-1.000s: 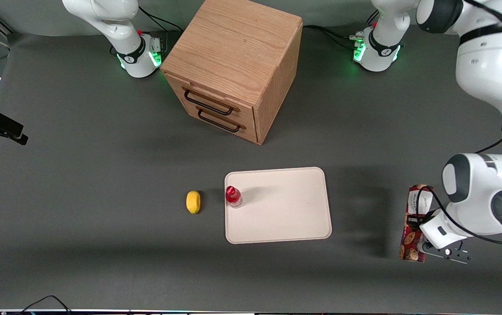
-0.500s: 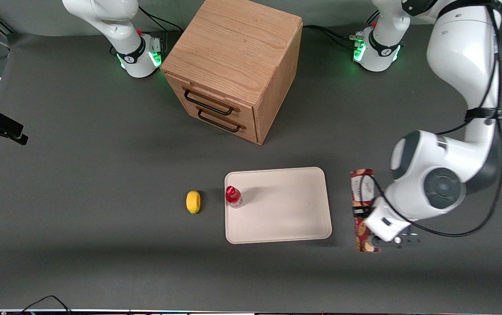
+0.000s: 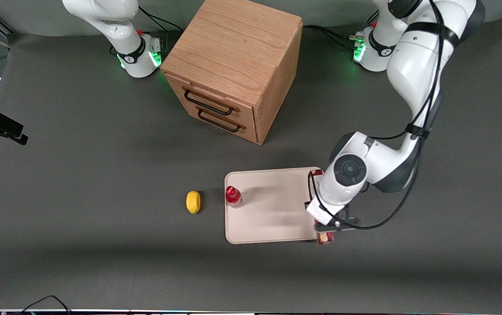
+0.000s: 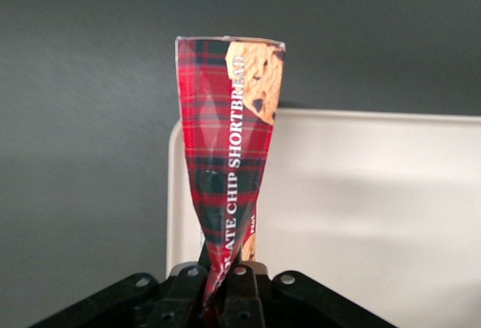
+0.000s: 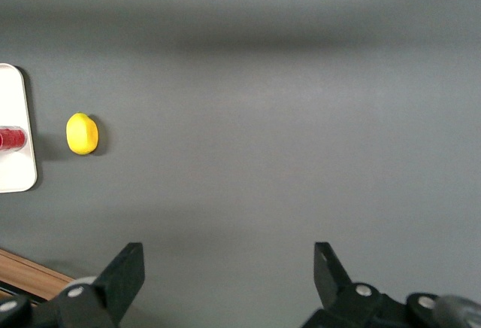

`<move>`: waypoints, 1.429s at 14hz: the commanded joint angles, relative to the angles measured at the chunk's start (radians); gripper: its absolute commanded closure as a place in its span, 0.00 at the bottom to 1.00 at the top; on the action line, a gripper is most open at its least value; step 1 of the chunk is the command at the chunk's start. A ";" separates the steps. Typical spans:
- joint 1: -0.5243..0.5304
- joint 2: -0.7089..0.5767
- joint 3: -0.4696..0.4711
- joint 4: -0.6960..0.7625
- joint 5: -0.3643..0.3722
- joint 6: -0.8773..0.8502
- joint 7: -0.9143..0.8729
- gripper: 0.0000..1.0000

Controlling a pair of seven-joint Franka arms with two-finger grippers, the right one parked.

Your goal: Place red cookie box on tray

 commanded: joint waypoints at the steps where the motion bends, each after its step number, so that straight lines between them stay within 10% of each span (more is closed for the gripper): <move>1: 0.003 -0.025 0.000 -0.096 0.068 0.080 -0.069 1.00; 5: 0.006 -0.011 0.001 -0.130 0.061 0.132 -0.076 0.95; 6: 0.008 -0.010 0.004 -0.129 0.057 0.132 -0.075 0.31; 7: 0.011 -0.011 0.006 -0.130 0.057 0.132 -0.064 0.00; 15: 0.061 -0.241 0.006 -0.120 -0.151 -0.022 -0.028 0.00; 20: 0.172 -0.469 0.110 -0.100 -0.337 -0.347 0.375 0.00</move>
